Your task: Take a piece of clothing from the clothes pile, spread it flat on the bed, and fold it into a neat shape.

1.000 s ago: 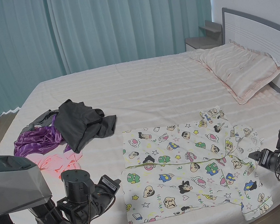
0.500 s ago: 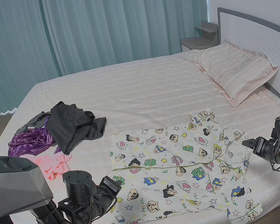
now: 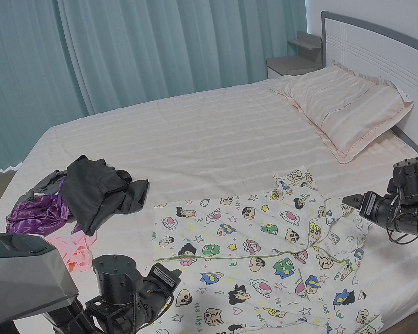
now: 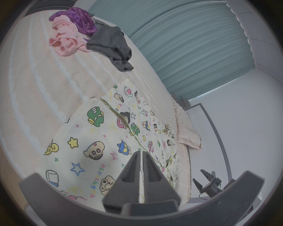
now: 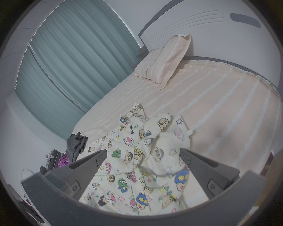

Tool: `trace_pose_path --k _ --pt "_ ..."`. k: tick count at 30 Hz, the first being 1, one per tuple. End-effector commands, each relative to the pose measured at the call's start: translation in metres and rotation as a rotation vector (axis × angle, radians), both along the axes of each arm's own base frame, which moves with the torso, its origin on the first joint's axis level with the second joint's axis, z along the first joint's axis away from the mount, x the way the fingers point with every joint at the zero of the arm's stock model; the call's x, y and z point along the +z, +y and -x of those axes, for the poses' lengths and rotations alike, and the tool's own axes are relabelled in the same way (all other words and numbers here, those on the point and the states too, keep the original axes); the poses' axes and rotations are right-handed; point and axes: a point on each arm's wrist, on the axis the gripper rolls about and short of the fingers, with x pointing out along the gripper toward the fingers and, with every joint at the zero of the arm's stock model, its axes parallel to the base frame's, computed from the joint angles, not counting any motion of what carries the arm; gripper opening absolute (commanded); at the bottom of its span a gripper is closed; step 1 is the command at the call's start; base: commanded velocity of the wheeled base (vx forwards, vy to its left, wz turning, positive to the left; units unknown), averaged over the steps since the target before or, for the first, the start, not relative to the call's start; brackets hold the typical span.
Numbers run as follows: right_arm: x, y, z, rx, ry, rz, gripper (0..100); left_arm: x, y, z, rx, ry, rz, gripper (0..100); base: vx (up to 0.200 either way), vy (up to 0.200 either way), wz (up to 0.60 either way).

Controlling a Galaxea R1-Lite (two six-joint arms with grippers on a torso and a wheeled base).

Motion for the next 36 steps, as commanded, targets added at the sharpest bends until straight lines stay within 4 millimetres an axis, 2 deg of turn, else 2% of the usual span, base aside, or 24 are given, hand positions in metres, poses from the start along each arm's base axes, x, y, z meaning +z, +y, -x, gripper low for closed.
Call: trace_pose_path --k 1,5,6,7,8,9,10,11,12,13,16,20,27,36 --pt "0.001 0.005 -0.020 0.018 -0.026 -0.014 100 -0.001 0.001 0.000 0.006 0.003 -0.003 0 0.000 0.000 0.00" --pt "-0.002 0.011 -0.049 0.026 -0.007 -0.015 100 0.002 0.010 0.004 0.038 0.007 -0.009 0 0.000 0.000 0.00" --pt "-0.002 0.011 -0.049 0.026 -0.007 -0.015 100 0.002 0.010 0.004 0.038 0.007 -0.009 0 0.000 0.000 0.00" --pt "-0.003 0.014 -0.063 0.038 -0.001 -0.022 100 0.005 0.017 0.004 0.064 0.005 -0.001 0 0.000 0.000 0.00" --pt "-0.004 0.016 -0.071 0.050 0.005 -0.028 100 0.006 0.021 0.003 0.081 0.008 0.009 0 0.000 0.000 0.00" --pt "-0.004 0.016 -0.071 0.050 0.005 -0.028 100 0.006 0.021 0.003 0.081 0.008 0.009 0 0.000 0.000 0.00" --pt "-0.006 0.018 -0.084 0.064 0.011 -0.036 100 0.006 0.026 0.001 0.097 0.010 0.018 0 0.000 0.000 0.00" --pt "-0.007 0.020 -0.092 0.068 0.013 -0.038 100 0.005 0.027 0.000 0.105 0.013 0.016 0 0.000 0.000 0.00" --pt "-0.007 0.020 -0.092 0.068 0.013 -0.038 100 0.005 0.027 0.000 0.105 0.013 0.016 0 0.000 0.000 0.00" --pt "-0.012 0.023 -0.108 0.069 0.027 -0.036 100 0.004 0.027 0.000 0.106 0.016 0.013 0 0.200 0.000 0.00" --pt "-0.021 0.025 -0.126 0.072 0.053 -0.037 100 0.004 0.026 0.001 0.102 0.016 0.013 0 0.133 0.000 0.00" --pt "-0.033 0.024 -0.143 0.080 0.067 -0.048 100 0.003 0.027 0.001 0.103 0.021 0.010 0 0.000 0.000 0.00" --pt "-0.048 0.010 -0.169 0.052 0.080 -0.047 100 0.000 0.026 0.001 0.102 0.032 0.006 0 0.000 0.000 0.00" --pt "-0.071 -0.006 -0.191 0.027 0.090 -0.024 100 -0.001 0.026 0.001 0.103 0.034 0.005 0 0.000 0.000 0.00"
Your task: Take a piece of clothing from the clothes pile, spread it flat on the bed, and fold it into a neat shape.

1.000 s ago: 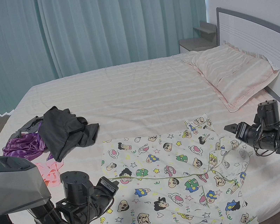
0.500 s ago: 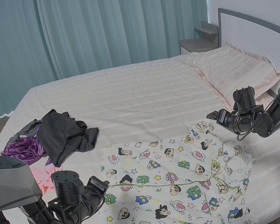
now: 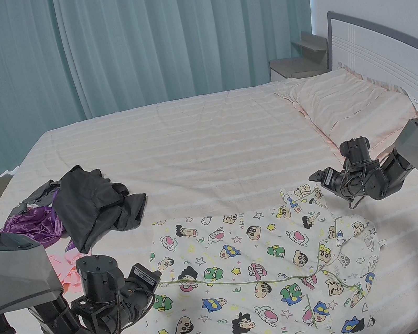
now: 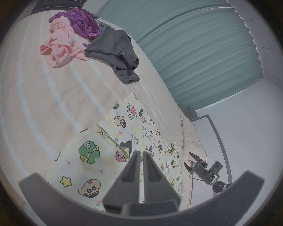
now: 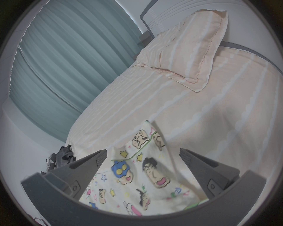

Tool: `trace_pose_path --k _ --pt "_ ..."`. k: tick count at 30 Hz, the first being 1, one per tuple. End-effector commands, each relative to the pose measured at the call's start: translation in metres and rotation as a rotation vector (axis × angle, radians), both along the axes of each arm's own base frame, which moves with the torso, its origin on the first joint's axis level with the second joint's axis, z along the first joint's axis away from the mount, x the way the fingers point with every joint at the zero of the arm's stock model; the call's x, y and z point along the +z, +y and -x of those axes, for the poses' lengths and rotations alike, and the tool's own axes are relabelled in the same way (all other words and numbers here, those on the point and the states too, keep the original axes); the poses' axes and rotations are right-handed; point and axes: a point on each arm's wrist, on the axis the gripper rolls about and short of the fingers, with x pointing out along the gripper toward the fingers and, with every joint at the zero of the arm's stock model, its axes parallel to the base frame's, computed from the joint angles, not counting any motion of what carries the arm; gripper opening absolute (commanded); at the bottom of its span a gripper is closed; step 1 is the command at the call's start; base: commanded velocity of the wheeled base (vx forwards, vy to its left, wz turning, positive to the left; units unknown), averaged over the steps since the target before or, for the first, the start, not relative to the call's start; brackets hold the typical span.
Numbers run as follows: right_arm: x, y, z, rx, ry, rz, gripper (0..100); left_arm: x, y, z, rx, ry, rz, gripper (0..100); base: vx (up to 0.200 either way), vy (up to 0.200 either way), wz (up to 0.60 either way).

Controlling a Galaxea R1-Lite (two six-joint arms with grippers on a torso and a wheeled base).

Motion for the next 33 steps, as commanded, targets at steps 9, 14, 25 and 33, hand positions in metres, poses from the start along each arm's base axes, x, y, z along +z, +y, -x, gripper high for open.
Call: trace_pose_path --k 9,14,25,33 --pt "-0.045 -0.001 -0.033 0.003 -0.002 0.014 100 -0.003 0.000 0.000 0.005 0.012 0.000 0 0.000 0.000 0.00" --pt "-0.053 0.001 -0.045 0.009 -0.015 0.017 100 -0.003 0.000 0.000 0.003 0.012 0.001 0 0.000 0.000 0.00" --pt "-0.069 -0.001 -0.056 0.022 0.007 0.027 0 -0.005 0.000 0.000 0.004 0.020 -0.001 0 0.000 0.000 0.00" --pt "-0.060 -0.016 -0.062 -0.014 -0.036 0.023 0 -0.007 0.000 0.000 0.004 0.026 -0.005 0 0.000 0.000 0.00"
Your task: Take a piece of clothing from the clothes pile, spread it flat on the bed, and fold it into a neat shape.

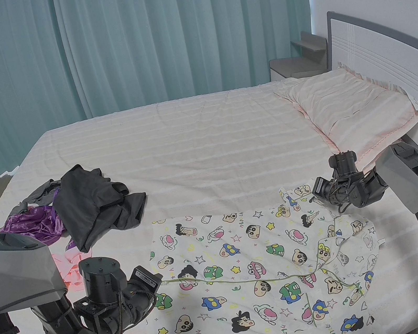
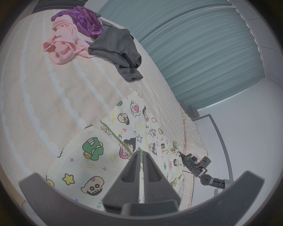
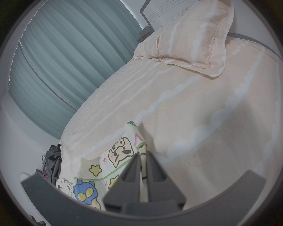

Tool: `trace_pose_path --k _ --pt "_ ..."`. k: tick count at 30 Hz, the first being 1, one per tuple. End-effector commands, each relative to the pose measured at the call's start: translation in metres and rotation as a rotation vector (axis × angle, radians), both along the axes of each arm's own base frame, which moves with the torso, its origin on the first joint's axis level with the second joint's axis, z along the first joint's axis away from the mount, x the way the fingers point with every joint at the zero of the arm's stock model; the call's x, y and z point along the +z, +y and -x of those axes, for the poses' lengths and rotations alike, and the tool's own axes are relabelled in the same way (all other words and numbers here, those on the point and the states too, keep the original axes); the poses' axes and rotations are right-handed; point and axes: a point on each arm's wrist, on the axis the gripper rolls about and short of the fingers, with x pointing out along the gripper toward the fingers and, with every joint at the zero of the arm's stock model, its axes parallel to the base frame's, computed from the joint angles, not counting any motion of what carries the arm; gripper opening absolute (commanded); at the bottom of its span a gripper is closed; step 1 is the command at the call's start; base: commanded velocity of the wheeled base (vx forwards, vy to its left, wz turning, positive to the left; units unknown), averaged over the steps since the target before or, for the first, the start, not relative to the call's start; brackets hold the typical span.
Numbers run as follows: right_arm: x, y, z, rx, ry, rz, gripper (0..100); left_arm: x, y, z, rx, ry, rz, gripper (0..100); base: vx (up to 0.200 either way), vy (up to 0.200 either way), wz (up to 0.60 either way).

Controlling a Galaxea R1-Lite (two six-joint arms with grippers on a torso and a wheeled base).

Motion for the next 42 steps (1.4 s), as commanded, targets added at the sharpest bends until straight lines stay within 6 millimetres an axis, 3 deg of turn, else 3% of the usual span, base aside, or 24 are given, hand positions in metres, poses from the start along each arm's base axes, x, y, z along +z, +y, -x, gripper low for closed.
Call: trace_pose_path --k 1,5,10,24,25,32,36,40,42 --pt "0.005 -0.008 -0.004 -0.021 -0.028 -0.004 0 -0.001 0.000 0.000 0.000 0.004 -0.002 0 0.000 0.000 0.00" --pt "0.027 -0.022 -0.011 -0.053 -0.119 -0.013 0 -0.001 0.000 0.000 0.000 0.004 -0.002 0 0.000 0.000 0.00" --pt "0.037 -0.033 -0.016 -0.075 -0.184 -0.013 0 -0.001 0.000 0.000 0.000 0.004 -0.002 0 0.000 0.000 0.00" --pt "0.030 -0.042 -0.021 -0.096 -0.186 -0.004 0 -0.001 0.000 0.000 0.000 0.004 -0.002 0 0.000 0.000 0.00" --pt "0.029 -0.044 -0.021 -0.098 -0.185 -0.002 100 -0.001 0.000 0.000 0.000 0.004 -0.002 0 0.000 0.000 0.00" --pt "0.033 -0.053 -0.013 -0.116 -0.168 0.001 100 -0.002 0.000 0.000 -0.001 0.006 -0.002 0 0.000 0.000 0.00" --pt "0.044 -0.057 0.001 -0.126 -0.140 0.001 100 -0.002 0.000 0.000 -0.004 0.006 -0.001 0 0.000 0.000 0.00" --pt "0.062 -0.062 0.033 -0.141 -0.108 0.002 100 -0.001 -0.001 0.000 -0.004 0.005 0.001 0 0.000 0.000 0.00" --pt "0.064 -0.063 0.036 -0.142 -0.108 0.002 100 -0.001 -0.001 0.000 -0.004 0.006 0.002 0 0.000 0.000 0.00"
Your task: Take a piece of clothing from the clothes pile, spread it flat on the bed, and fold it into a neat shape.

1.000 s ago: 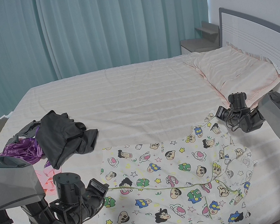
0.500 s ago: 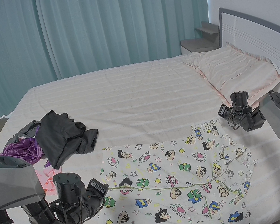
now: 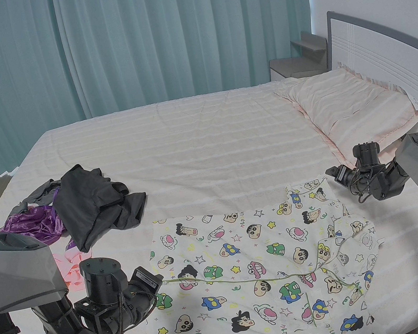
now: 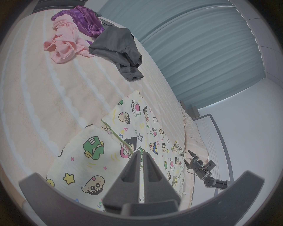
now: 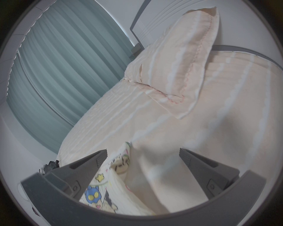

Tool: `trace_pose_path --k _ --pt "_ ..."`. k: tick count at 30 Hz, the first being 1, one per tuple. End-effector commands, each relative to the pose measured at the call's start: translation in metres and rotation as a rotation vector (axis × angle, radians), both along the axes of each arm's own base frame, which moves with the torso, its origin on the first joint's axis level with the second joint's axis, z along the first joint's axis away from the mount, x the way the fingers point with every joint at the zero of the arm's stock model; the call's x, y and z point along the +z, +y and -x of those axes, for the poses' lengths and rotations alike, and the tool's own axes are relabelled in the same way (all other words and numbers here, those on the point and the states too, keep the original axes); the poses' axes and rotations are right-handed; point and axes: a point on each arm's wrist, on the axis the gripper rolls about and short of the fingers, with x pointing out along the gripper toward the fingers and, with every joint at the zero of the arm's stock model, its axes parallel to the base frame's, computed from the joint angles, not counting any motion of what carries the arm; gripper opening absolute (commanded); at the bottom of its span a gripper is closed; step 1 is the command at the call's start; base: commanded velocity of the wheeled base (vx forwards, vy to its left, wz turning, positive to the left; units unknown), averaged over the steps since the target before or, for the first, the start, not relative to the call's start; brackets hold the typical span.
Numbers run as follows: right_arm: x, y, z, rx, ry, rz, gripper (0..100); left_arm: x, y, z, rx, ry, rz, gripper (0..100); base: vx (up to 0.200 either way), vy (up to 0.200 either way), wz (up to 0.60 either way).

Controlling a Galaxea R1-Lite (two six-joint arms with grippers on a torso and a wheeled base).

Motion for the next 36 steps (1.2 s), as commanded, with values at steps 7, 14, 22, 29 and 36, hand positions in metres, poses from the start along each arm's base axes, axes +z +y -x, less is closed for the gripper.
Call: trace_pose_path --k 7,14,22,29,36 --pt "0.056 -0.004 0.094 -0.018 -0.019 -0.003 100 -0.001 -0.001 0.002 0.013 0.019 0.032 0 -0.200 0.000 0.00" --pt "0.062 0.000 0.150 -0.015 -0.002 -0.003 100 -0.002 0.001 0.009 -0.015 0.044 0.037 0 -0.200 0.000 0.00" --pt "0.056 0.002 0.190 -0.016 0.052 -0.006 100 -0.007 0.005 0.020 -0.036 0.078 -0.007 0 -0.175 0.000 0.00" --pt "0.024 -0.010 0.178 -0.045 0.078 -0.001 100 -0.011 0.003 0.019 -0.134 0.103 0.017 0 0.000 0.000 0.00" --pt "0.000 0.002 0.150 -0.006 0.090 0.004 100 -0.013 0.002 0.019 -0.182 0.120 0.052 0 0.000 0.000 0.00"
